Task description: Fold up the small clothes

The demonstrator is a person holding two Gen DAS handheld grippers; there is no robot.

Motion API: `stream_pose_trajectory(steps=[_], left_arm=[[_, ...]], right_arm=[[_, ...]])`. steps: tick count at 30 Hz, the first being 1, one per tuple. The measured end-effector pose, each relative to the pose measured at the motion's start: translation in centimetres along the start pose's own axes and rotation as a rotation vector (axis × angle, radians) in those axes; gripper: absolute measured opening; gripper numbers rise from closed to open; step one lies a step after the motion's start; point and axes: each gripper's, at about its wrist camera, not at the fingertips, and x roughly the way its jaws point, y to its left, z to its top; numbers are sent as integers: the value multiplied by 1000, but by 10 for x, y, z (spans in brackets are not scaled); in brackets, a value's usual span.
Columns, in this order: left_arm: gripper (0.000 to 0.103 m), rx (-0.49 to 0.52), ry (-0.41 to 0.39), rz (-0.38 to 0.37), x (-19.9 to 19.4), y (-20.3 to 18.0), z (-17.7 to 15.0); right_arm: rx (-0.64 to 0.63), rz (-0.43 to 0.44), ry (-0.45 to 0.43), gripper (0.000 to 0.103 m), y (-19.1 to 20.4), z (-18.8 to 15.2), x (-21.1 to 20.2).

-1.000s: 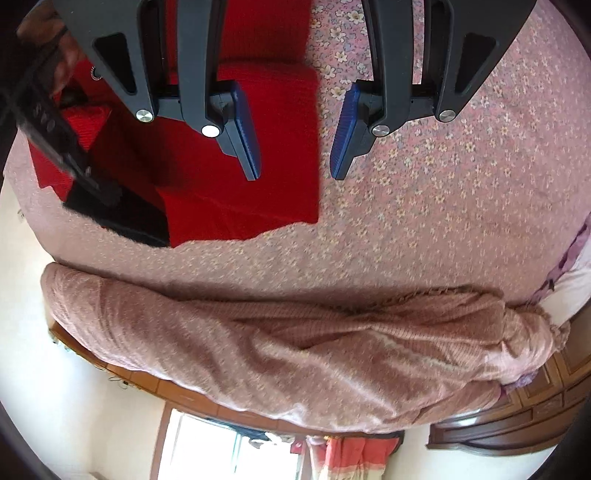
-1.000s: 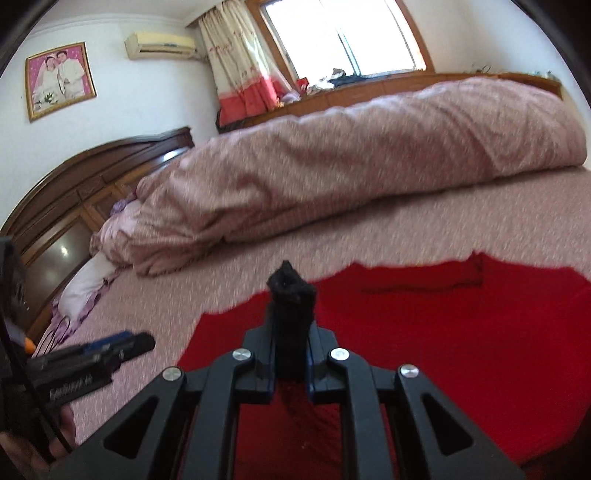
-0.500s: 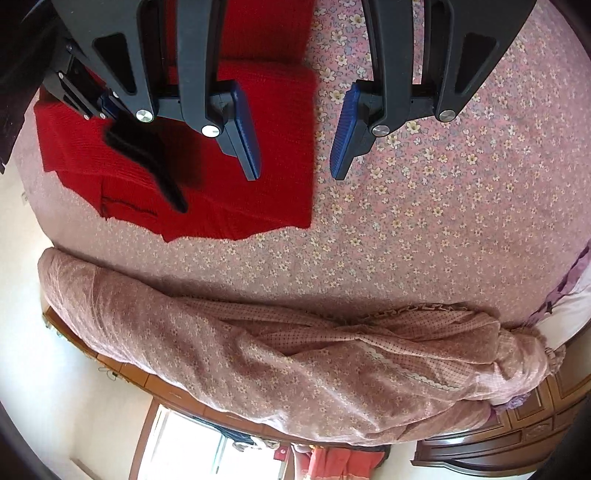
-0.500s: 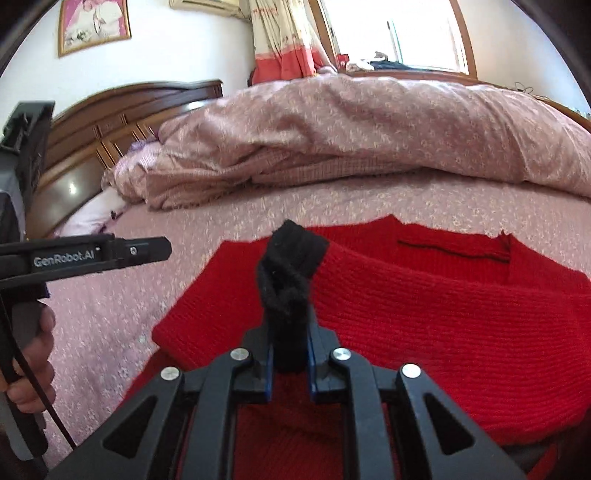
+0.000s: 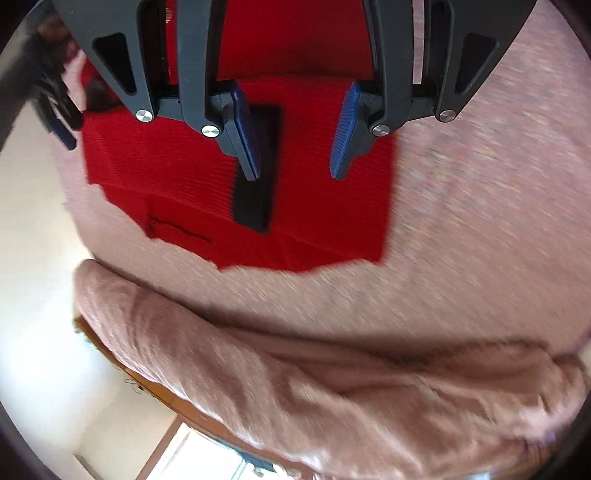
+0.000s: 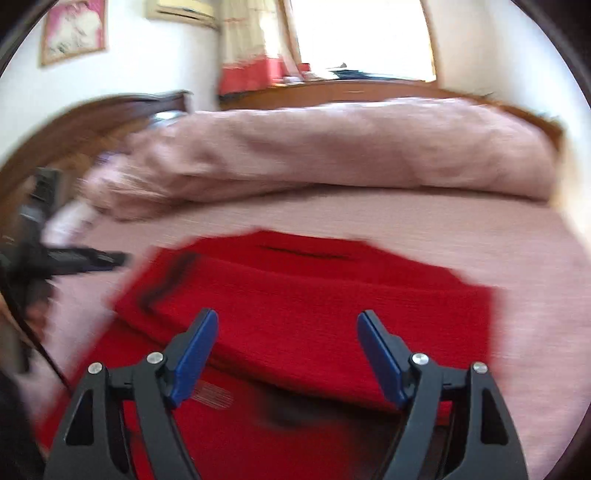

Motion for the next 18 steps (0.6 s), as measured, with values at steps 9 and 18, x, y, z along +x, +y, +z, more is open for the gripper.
stream_pose_trajectory(steps=[9, 18], left_arm=[[23, 10, 34, -22, 45, -15, -19], [3, 14, -57, -116, 3, -24, -20]], right_arm=[[229, -101, 107, 77, -97, -31, -10], [473, -14, 124, 19, -132, -52, 3]])
